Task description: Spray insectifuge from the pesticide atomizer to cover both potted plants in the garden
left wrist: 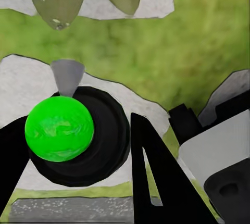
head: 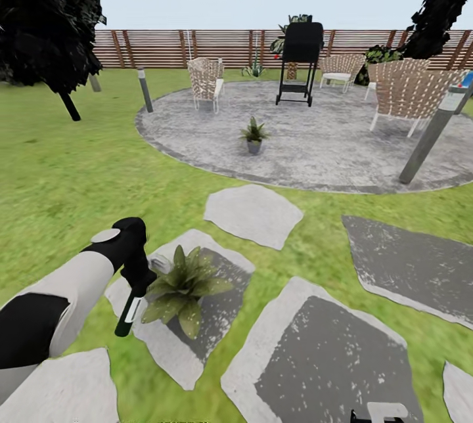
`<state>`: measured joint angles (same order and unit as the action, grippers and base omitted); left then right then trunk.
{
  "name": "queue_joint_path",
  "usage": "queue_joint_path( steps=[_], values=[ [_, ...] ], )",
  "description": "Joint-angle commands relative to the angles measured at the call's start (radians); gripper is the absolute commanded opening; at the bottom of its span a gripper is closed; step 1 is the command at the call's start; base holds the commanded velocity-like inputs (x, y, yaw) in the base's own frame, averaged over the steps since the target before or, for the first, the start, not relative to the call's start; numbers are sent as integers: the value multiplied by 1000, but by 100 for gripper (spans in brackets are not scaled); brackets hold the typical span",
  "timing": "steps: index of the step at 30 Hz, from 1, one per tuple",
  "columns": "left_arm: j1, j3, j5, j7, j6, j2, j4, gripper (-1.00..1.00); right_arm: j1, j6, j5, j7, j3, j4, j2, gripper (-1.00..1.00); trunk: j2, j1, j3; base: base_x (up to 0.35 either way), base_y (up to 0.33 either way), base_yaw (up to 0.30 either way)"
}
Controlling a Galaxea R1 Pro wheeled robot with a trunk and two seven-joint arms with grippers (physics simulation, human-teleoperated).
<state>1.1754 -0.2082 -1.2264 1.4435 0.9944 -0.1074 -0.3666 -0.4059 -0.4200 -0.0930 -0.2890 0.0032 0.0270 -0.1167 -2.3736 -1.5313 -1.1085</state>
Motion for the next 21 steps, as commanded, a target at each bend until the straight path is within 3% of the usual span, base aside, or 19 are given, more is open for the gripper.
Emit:
queue_joint_path(
  steps=[1, 5, 14, 21],
  values=[
    [-2, -2, -9, 10, 10, 0, -1, -100, -1, 0, -10, -7, 0, -1, 0, 100, 0, 0, -1, 0, 0, 267],
    [-5, -2, -10, 10, 9, 2, -2, -100, -1, 0, -10, -7, 0, -1, 0, 100, 0, 0, -1, 73, -108, 65],
    [-5, -2, -10, 10, 10, 0, -8, -100, -1, 0, -10, -7, 0, -1, 0, 100, 0, 0, -1, 43, -258, 2],
    [-3, -2, -11, 9, 10, -1, -8, -100, -1, 0, -10, -7, 0, -1, 1, 100, 0, 0, -1, -94, -258, 49]
  ],
)
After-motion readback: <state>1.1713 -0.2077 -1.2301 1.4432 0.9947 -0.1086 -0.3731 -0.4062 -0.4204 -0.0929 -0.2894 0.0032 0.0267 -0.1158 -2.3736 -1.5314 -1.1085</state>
